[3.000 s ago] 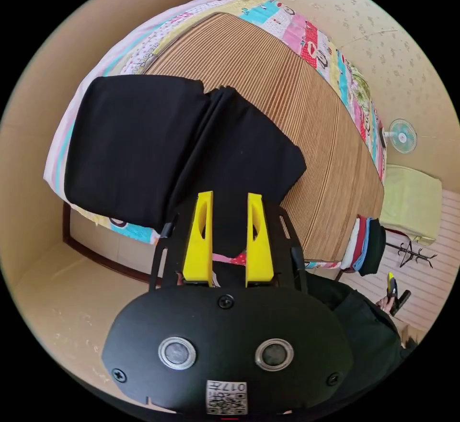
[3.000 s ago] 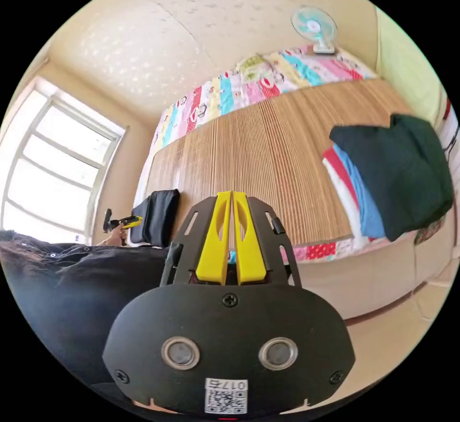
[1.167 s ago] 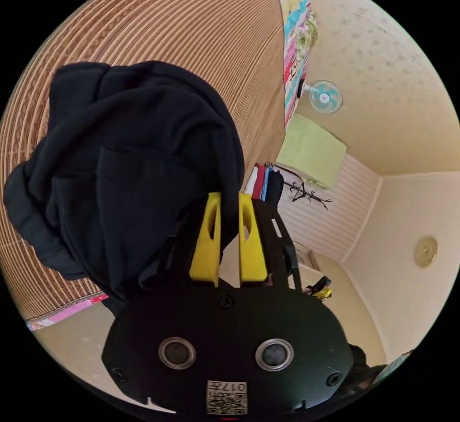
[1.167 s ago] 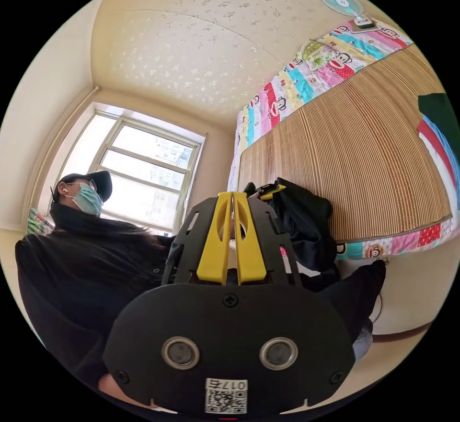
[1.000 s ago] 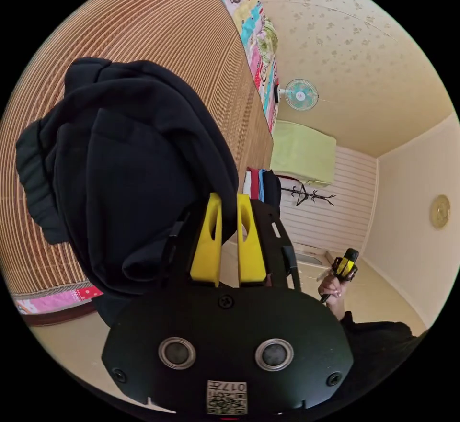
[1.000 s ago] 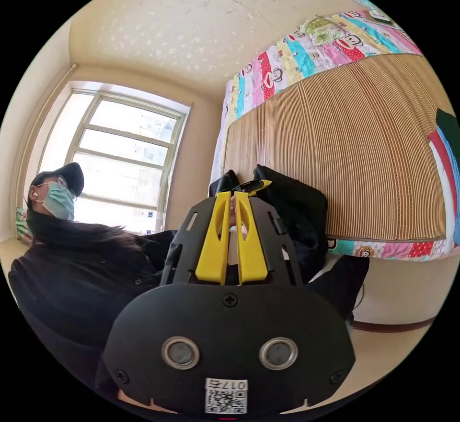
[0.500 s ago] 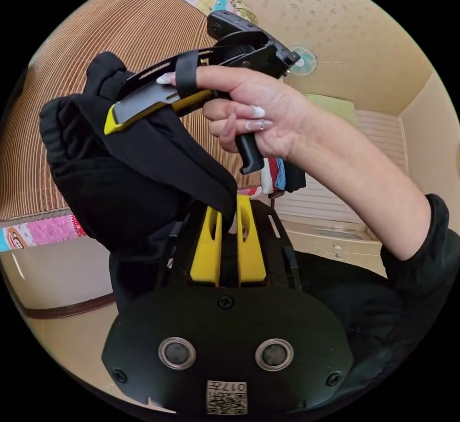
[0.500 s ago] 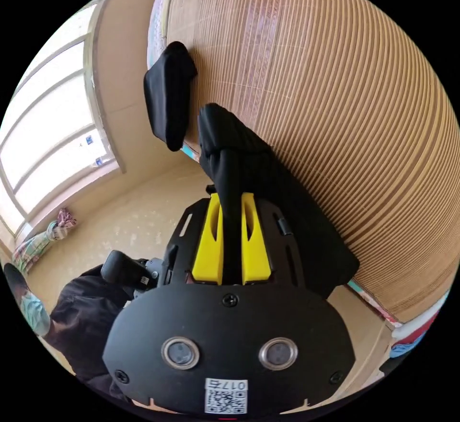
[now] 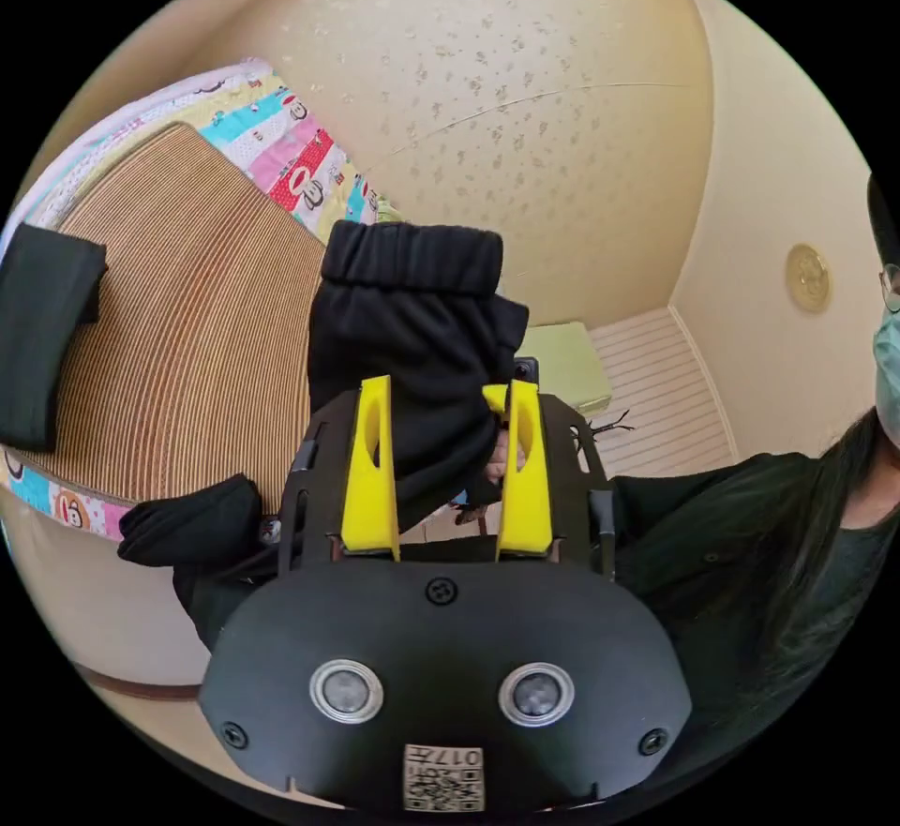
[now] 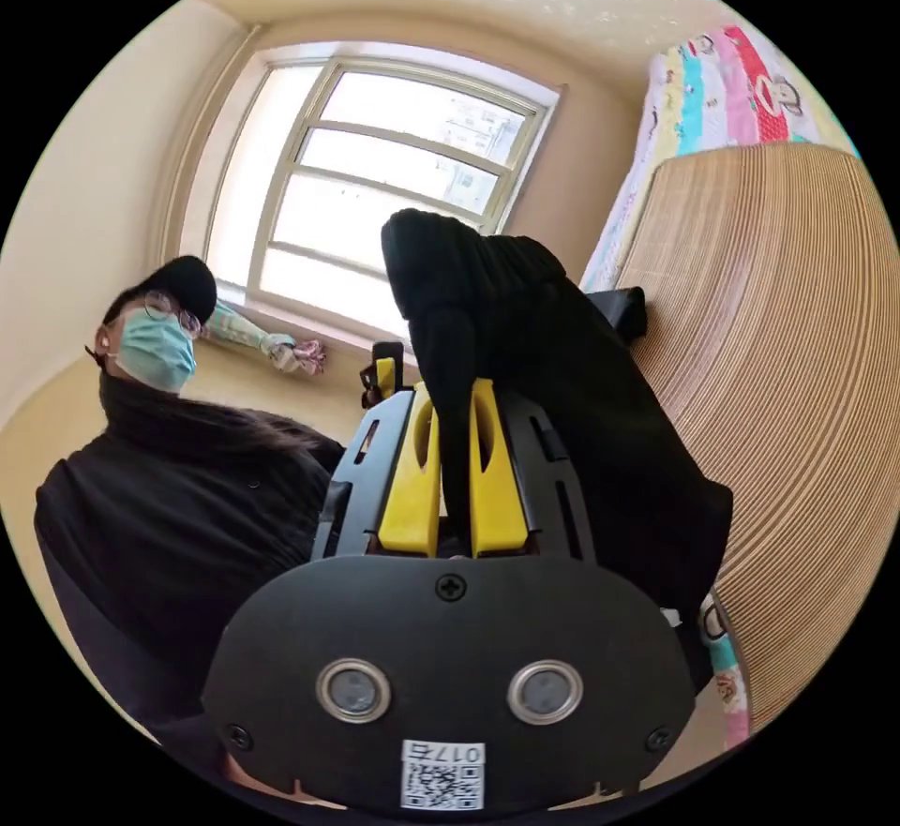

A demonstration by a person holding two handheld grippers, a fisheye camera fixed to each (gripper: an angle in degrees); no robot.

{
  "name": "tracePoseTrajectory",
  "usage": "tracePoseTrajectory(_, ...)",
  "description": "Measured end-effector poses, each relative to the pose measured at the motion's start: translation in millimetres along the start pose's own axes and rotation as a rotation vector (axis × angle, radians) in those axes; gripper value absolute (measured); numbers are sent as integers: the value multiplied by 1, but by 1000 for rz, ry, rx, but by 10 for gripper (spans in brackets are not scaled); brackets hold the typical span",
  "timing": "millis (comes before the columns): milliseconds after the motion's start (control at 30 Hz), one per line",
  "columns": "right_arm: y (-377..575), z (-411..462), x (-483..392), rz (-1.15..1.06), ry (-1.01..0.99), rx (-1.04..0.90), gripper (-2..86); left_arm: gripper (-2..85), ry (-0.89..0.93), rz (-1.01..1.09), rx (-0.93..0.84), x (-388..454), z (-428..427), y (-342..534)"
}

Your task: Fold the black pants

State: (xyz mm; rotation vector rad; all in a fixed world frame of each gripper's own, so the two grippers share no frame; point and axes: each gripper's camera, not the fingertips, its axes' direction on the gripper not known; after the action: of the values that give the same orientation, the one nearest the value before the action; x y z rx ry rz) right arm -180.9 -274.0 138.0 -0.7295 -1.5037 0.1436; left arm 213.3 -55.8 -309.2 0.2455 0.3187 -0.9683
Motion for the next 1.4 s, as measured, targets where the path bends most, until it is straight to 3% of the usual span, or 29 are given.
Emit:
tracePoseTrajectory(133,4,4,-102,-305,189,-100,29,182,-123,62,52,79,17,-5)
tracePoseTrajectory(233,19,-14,-135,-355,215,-55,21,132,-177,102,74,123,33,7)
tracePoseTrajectory(400,66,-94,-135,-342,-35,166,25,43,207,268,51,145,34,24)
tracePoseTrajectory(567,141,-209,-163,-365,-150,619,11,39,325,448,153,169,-26,20)
tracePoseTrajectory(633,144,-229,-201,-478,-121,646,10,38,368,564,139,196,-44,10)
tracePoseTrajectory(733,115,-249,-274,-615,113,625,14,36,312,691,126,257,-49,-16)
tracePoseTrajectory(800,77,-266,-300,-645,278,612,19,35,153,775,147,304,-36,-60)
tracePoseTrajectory(933,-83,-313,-284,-447,817,680,44,45,-25,702,120,329,39,-205)
tracePoseTrajectory(1033,-165,-340,-241,-164,1006,794,53,66,-210,458,162,290,101,-329)
tracePoseTrajectory(1100,-170,-343,-221,-118,968,823,51,76,-380,350,190,247,113,-366)
tracePoseTrajectory(1167,-157,-321,-179,-126,919,719,49,82,-484,337,141,208,124,-367)
tracePoseTrajectory(1267,-121,-275,-75,22,879,417,58,100,-621,283,-83,104,157,-336)
tracePoseTrajectory(1400,-34,-217,72,368,720,169,66,115,-693,3,-505,-88,206,-234)
